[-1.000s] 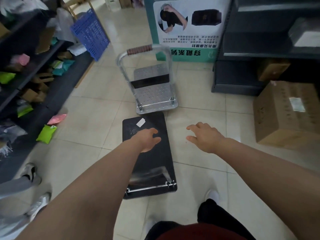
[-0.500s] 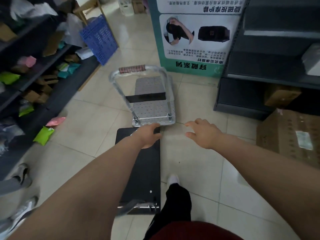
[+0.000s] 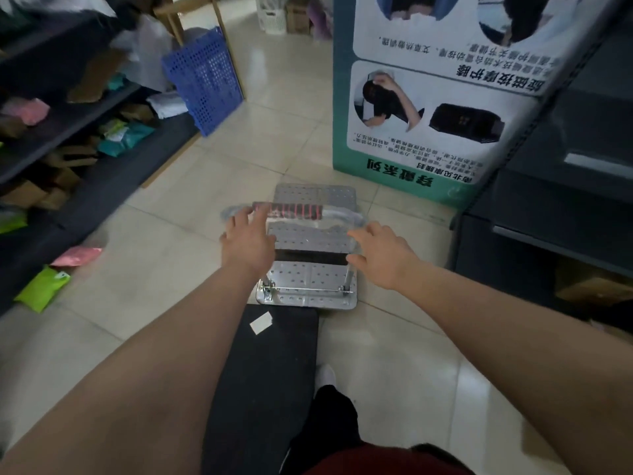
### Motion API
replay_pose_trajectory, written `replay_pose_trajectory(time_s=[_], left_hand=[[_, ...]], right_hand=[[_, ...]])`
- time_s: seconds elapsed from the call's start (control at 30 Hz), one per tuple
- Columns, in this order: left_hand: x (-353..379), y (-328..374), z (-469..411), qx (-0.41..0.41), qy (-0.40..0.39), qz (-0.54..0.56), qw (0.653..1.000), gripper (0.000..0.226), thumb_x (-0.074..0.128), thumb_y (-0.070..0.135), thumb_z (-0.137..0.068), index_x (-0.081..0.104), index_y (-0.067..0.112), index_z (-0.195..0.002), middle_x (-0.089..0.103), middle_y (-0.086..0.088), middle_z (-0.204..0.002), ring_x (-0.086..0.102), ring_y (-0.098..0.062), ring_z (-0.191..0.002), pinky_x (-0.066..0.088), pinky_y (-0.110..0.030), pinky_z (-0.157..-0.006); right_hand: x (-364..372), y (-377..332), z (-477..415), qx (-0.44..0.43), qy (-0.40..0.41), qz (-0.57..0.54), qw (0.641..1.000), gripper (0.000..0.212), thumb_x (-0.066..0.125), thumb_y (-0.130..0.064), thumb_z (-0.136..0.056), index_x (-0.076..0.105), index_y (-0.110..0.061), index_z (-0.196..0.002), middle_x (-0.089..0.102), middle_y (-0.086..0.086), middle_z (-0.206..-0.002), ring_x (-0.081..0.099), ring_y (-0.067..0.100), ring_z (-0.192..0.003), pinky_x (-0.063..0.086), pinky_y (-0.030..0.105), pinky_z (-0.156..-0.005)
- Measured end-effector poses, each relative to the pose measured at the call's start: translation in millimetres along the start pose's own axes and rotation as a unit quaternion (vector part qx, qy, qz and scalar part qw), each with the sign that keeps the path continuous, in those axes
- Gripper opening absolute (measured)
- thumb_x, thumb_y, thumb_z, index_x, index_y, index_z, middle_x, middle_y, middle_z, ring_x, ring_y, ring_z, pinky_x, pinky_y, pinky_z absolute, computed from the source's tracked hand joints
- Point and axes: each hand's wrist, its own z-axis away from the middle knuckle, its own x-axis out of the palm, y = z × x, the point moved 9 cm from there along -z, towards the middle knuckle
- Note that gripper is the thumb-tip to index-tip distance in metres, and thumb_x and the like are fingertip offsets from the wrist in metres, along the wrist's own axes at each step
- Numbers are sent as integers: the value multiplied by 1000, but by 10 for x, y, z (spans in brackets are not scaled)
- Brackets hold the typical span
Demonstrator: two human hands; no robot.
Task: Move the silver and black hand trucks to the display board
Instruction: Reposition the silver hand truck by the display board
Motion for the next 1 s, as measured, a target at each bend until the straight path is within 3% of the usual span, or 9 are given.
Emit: replay_pose_trajectory(time_s=[0.17, 0.43, 0.6, 0.83, 1.0], left_hand=[[-2, -308, -703, -29, -45, -81, 995, 76, 59, 19, -86, 19, 34, -148, 18, -11, -155, 21, -37, -137, 30, -53, -109], [430, -467, -992, -13, -195, -62, 979, 62, 51, 42, -93, 21, 40, -147, 25, -6, -154, 24, -38, -136, 29, -53, -108], [639, -504, -1177, -24, -229, -59, 971, 52, 45, 39, -95, 30, 41, -144, 39, -3, -144, 29, -39, -131, 31, -49, -105], [762, -382, -1307, 53, -214, -34, 975, 48, 46, 28, -98, 35, 31, -145, 46, -10, -139, 33, -31, -132, 12, -39, -115], [872, -178, -1307, 54, -243, -55, 967, 41, 46, 29, -97, 40, 36, -137, 54, -7, -123, 44, -34, -120, 28, -48, -107]], right_hand=[[-21, -73, -812, -10, 8, 10, 1000, 48, 46, -37, -91, 36, -24, -137, 41, 11, -134, 40, 29, -118, 38, 45, -93], [387, 11, -1349, 9, -70, -19, 997, 43, 40, -38, -95, 36, -24, -135, 48, 10, -130, 45, 29, -116, 39, 45, -93], [491, 95, -1475, 19, -89, -69, 994, 26, 41, -35, -96, 47, -21, -117, 54, 7, -116, 50, 27, -104, 42, 41, -86], [524, 174, -1574, 24, -111, -164, 980, 8, 49, -28, -93, 45, -22, -96, 56, 6, -99, 52, 20, -86, 43, 33, -72], [437, 382, -1543, 16, -89, -140, 986, 17, 45, -28, -94, 48, -16, -107, 54, 6, -102, 51, 22, -88, 44, 37, -76]])
